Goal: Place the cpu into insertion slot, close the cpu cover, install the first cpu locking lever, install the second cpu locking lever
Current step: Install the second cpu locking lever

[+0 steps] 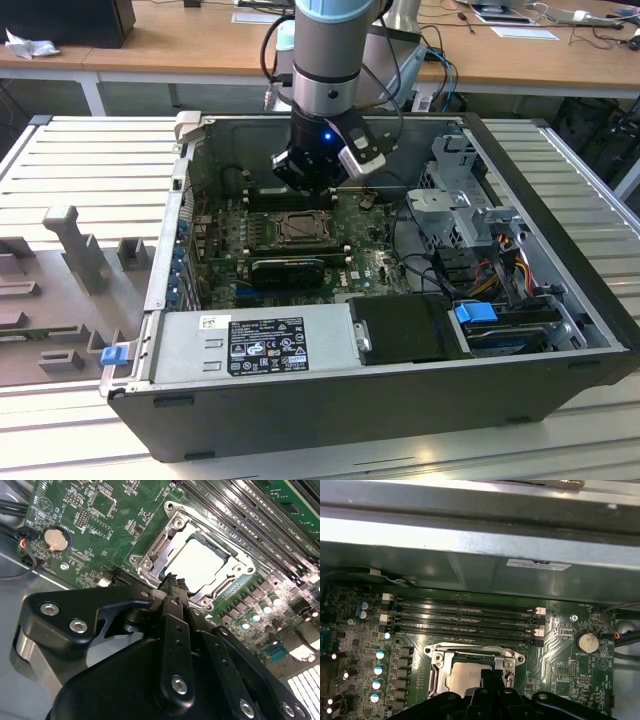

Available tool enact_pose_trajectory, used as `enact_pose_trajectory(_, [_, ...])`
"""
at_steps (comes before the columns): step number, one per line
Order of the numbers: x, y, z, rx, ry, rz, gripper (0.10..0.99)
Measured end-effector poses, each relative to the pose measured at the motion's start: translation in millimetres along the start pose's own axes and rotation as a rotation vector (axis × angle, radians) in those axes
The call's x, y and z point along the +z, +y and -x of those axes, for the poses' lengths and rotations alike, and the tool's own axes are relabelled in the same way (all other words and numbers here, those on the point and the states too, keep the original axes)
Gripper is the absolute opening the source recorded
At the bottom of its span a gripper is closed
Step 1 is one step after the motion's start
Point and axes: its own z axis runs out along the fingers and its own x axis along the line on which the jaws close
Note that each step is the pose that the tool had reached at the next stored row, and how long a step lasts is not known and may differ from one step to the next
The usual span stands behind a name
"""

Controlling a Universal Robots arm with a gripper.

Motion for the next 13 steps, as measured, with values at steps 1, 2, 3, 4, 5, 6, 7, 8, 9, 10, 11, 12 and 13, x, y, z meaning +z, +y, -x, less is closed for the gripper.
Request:
enact_pose_trajectory(1, [0.0, 0.0, 0.0, 0.0, -0.0002, 0.0, 0.106])
enact_pose_trajectory(2, [0.0, -0.2, 0.0, 0.0, -0.0002, 0.0, 0.106])
enact_pose_trajectory(3, [-0.1, -0.4, 0.0, 0.0, 0.0, 0.0, 0.106])
enact_pose_trajectory(4, [-0.1, -1.0, -0.1, 0.0, 0.0001, 0.0, 0.106])
enact_pose_trajectory(5, [0.0, -2.3, -0.2, 0.0, 0.0, 0.0, 0.106])
enact_pose_trajectory(6, [0.1, -3.4, -0.3, 0.0, 0.0, 0.0, 0.106])
enact_pose_trajectory(7, [0.2, -5.3, -0.5, 0.0, 0.0001, 0.0, 0.106])
enact_pose_trajectory(8, [0.5, -7.4, -0.6, 0.0, 0.0, 0.0, 0.106])
enact_pose_trajectory(9, [0.8, -8.9, -0.8, 0.0, 0.0, 0.0, 0.106])
enact_pose_trajectory(10, [0.9, -9.9, -0.9, 0.0, 0.0, 0.0, 0.106])
enact_pose_trajectory(11, [0.8, -11.3, -1.0, 0.0, -0.0001, 0.0, 0.106])
enact_pose_trajectory(12, [0.8, -11.9, -1.0, 0.0, -0.0001, 0.0, 0.106])
enact_pose_trajectory(13, [0.3, -12.2, -1.1, 0.0, 0.0001, 0.0, 0.106])
